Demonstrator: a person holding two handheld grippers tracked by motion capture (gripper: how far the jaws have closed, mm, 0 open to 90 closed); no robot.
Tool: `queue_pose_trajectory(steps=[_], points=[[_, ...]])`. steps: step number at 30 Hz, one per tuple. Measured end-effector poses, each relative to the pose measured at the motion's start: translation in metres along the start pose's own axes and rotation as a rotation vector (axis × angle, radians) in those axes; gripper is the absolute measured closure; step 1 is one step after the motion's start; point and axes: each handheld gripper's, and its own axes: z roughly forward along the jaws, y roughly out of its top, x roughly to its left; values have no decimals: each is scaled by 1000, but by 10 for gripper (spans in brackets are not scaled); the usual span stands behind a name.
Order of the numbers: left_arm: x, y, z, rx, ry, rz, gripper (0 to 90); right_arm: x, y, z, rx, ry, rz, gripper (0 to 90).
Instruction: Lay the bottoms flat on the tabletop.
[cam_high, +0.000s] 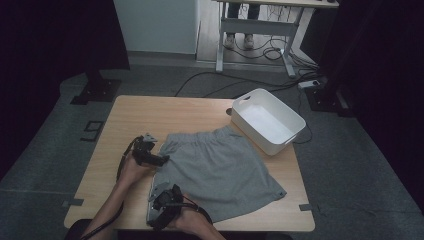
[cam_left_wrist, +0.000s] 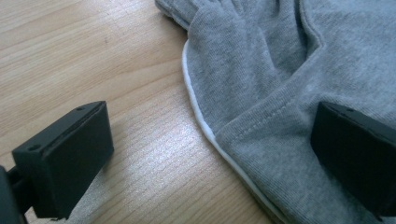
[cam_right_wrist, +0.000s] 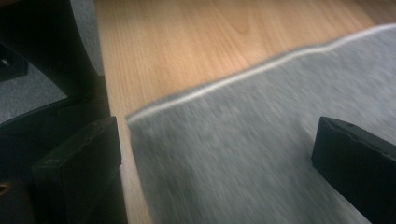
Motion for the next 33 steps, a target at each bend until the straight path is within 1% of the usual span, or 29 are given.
queue_pose_trajectory(steps=[3, 4, 6, 7, 8, 9, 10, 12, 13, 14, 15, 18, 20, 22, 23, 24, 25, 28, 29, 30, 33], points=[[0, 0, 0, 0, 0, 0, 0, 5, 3, 6, 10, 2, -25, 21], [0, 0, 0, 0, 0, 0, 0, 6, 4, 8, 18, -1, -37, 37], [1, 0, 0, -2, 5, -6, 0, 9, 4, 11, 41, -30, -58, 92], [1, 0, 0, -2, 10, -9, 0, 10, 4, 12, 39, -54, -66, 136], [1, 0, 0, -3, 10, -10, 0, 10, 4, 12, 39, -54, -66, 136], [1, 0, 0, -5, 11, -13, 8, 8, 5, 9, 39, -62, -53, 246], [1, 0, -1, -7, 12, -14, 8, 8, 5, 9, 39, -62, -53, 246], [1, -1, -2, -22, 5, -7, 45, 5, 4, 4, 36, -60, -58, 433], [0, -1, -3, -31, -5, 2, 81, 2, 3, 2, 32, -48, -45, 530], [0, -2, -3, -42, -17, 11, 123, -1, 2, 0, 28, -52, -44, 592], [-1, -2, -4, -48, -22, 18, 180, -3, 0, -2, 28, -55, -32, 665], [-6, -1, -5, -59, -44, 29, 323, -9, -2, -6, 37, -60, -18, 784], [-9, 0, -6, -54, -56, 32, 423, -10, -4, -7, 39, -59, -13, 809], [-11, 1, -6, -52, -82, 31, 555, -10, -5, -8, 37, -52, -10, 820], [-12, 2, -6, -52, -98, 22, 617, -11, -5, -8, 36, -47, -14, 823], [-12, 2, -6, -53, -119, 12, 714, -10, -5, -8, 38, -45, -15, 825], [-12, 2, -6, -53, -123, 7, 766, -10, -5, -8, 37, -43, -24, 827], [-13, 3, -9, -41, -110, 13, 813, -8, -4, -9, 46, -31, -33, 830], [-13, 2, -10, -40, -110, 13, 817, -7, -3, -9, 38, -17, -32, 831], [-12, 1, -11, -41, -109, 6, 817, -7, -3, -9, 38, -17, -32, 831], [-10, -2, -18, -35, -105, -4, 817, -7, 1, -9, 23, 12, -31, 831]])
